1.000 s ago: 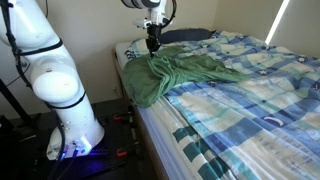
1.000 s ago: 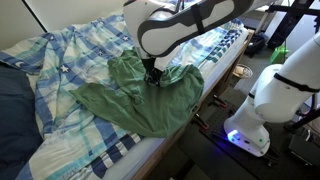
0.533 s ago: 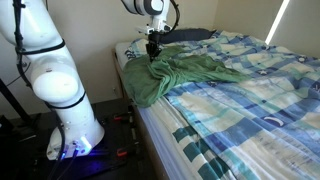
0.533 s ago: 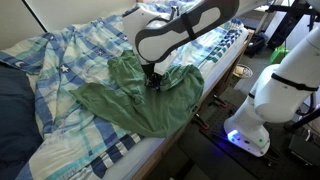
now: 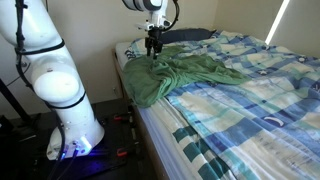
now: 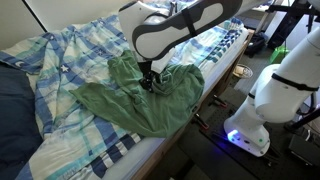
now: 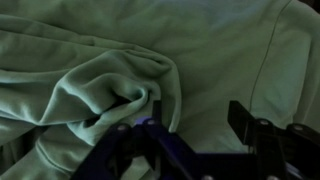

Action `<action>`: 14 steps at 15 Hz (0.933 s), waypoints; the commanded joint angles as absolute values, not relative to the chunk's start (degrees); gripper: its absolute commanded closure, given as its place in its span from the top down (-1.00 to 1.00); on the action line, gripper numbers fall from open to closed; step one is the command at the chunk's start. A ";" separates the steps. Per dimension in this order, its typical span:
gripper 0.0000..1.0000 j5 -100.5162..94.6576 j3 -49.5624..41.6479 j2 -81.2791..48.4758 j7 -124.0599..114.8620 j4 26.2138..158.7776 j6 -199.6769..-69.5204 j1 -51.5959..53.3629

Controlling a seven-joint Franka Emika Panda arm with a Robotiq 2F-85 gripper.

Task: Fold the green jersey

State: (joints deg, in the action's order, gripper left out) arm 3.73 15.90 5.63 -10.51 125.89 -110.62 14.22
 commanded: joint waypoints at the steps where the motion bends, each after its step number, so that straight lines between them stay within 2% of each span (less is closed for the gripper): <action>1: 0.98 3.38 16.34 8.63 -10.08 125.08 -109.80 15.06; 14: 1.00 2.53 18.40 9.41 -6.86 123.86 -110.58 17.56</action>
State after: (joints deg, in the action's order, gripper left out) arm 2.53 18.27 9.47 -6.85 124.01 -110.71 17.68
